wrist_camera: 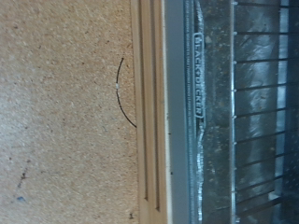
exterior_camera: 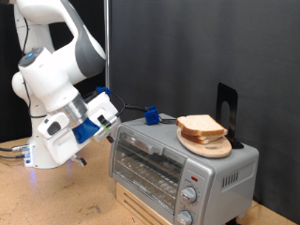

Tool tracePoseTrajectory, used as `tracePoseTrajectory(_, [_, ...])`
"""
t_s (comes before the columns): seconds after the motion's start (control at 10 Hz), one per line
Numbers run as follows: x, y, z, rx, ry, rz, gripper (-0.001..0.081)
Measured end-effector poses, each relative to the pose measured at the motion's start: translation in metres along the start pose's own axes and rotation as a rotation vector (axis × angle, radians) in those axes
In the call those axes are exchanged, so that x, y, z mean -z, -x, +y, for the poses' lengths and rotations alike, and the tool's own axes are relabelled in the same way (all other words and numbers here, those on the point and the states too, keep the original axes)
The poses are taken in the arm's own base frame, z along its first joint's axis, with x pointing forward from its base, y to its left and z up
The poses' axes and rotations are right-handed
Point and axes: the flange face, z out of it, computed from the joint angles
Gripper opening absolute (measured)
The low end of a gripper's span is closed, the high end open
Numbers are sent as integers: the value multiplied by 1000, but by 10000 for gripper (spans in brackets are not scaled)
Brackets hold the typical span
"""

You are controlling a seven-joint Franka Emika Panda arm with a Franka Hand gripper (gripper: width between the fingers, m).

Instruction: Make a piece of toast with the oven

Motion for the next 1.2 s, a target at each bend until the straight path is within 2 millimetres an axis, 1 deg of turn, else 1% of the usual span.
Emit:
tracePoseTrajectory(0.1, [-1, -1, -2, -13, -7, -5, 803])
tracePoseTrajectory(0.3, [3, 7, -22, -16, -60, -51, 803])
tracePoseTrajectory(0.5, [7, 25, -46, 20, -94, -86, 803])
tracePoseTrajectory(0.6, [7, 35, -54, 35, -87, -96, 803])
tracePoseTrajectory(0.7, [4, 43, -58, 48, -63, -99, 803])
tracePoseTrajectory(0.9, [-10, 60, -55, 63, 9, -93, 803])
tracePoseTrajectory(1.0, [-17, 66, -51, 68, 31, -85, 803])
tracePoseTrajectory(1.2, [-30, 70, -36, 78, 69, -61, 803])
